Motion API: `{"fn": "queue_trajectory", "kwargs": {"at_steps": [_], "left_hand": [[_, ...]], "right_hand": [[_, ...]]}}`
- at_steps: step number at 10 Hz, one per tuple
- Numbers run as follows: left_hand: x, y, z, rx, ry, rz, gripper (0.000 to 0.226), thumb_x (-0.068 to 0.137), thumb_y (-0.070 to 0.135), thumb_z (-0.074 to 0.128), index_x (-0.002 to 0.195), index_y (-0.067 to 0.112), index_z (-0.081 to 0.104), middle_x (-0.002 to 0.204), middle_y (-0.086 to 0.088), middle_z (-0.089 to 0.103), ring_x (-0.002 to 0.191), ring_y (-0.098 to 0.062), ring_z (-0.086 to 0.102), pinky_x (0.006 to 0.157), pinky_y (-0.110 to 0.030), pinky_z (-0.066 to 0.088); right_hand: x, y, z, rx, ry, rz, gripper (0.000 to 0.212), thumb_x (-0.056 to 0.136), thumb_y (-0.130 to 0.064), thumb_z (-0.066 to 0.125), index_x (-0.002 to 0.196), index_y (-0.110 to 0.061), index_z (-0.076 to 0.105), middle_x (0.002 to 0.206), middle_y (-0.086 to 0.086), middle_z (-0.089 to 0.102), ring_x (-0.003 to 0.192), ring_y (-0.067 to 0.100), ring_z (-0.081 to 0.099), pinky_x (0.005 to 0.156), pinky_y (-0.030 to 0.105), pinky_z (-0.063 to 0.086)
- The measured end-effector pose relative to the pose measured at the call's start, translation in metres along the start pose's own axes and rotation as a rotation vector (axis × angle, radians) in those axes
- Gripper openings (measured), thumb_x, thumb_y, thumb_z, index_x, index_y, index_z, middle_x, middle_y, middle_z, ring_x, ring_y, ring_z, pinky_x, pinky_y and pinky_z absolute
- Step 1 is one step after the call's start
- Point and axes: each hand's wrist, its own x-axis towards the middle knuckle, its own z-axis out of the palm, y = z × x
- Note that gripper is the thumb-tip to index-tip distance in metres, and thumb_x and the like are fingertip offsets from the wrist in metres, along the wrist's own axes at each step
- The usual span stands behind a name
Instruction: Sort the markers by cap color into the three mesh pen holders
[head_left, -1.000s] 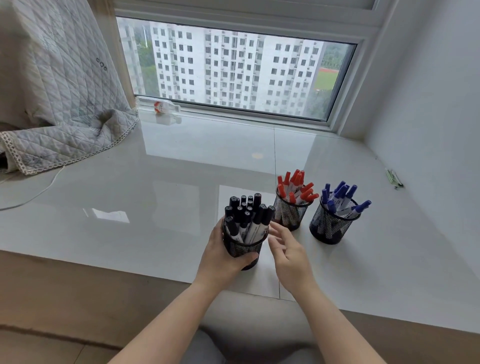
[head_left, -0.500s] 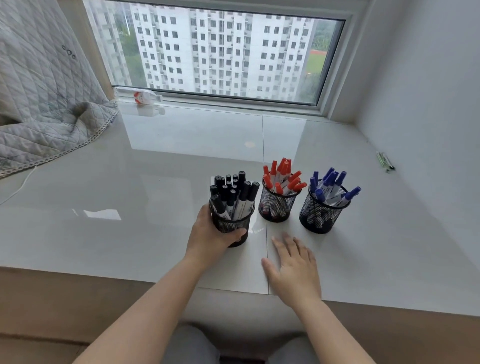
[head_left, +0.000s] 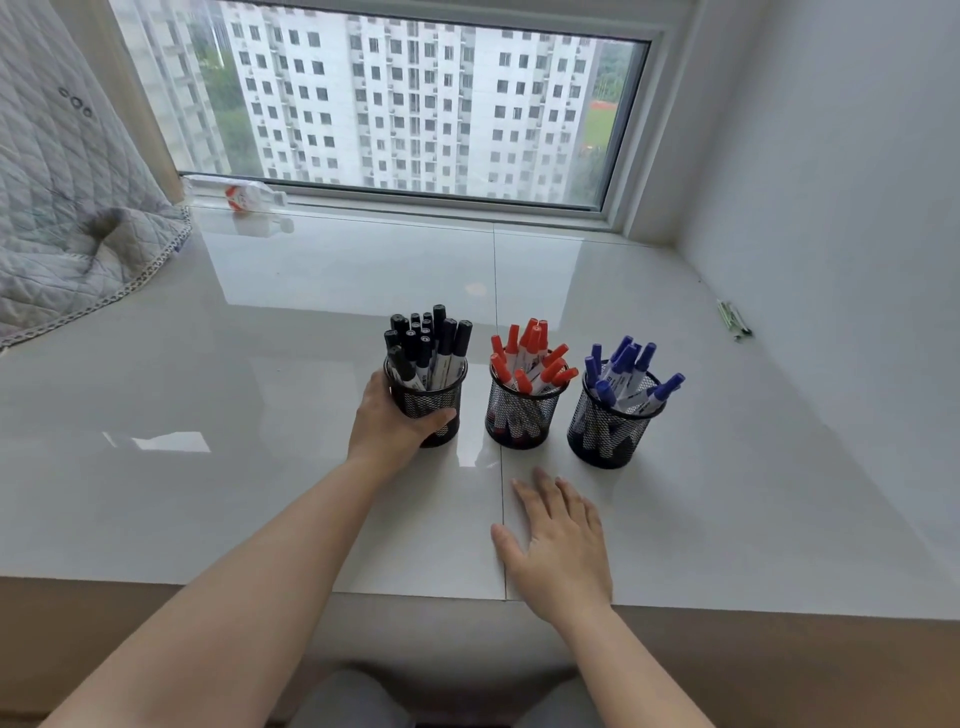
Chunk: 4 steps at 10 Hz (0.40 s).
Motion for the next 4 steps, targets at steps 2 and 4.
{"fn": "queue_trajectory", "kwargs": {"at_steps": [2,4], "left_hand": [[-0.004,-0.003,0.003,0.012,-0.019,-0.056,0.077,0.065,0.029,0.081,0.130,0.020,0.041,0.130,-0.002,0.045,0.119,-0.020,0.048,0.099,-0.034,0.041],[-0.070,-0.014,-0.025,-0.103,0.093,-0.036,0.046,0.081,0.014,0.068,0.122,0.022,0.050,0.123,0.003,0.056,0.103,-0.010,0.059,0.093,-0.029,0.047]], "right_hand": [[0.000,0.000,0.000,0.001,0.004,0.008,0.063,0.086,-0.062,0.024,0.143,-0.038,0.021,0.157,-0.011,0.008,0.143,0.013,0.005,0.117,0.037,0.001],[-0.007,0.002,0.001,0.119,0.159,-0.005,0.045,0.086,-0.045,0.045,0.128,-0.028,0.049,0.140,-0.007,0.043,0.131,0.015,0.034,0.111,0.028,0.020]]}}
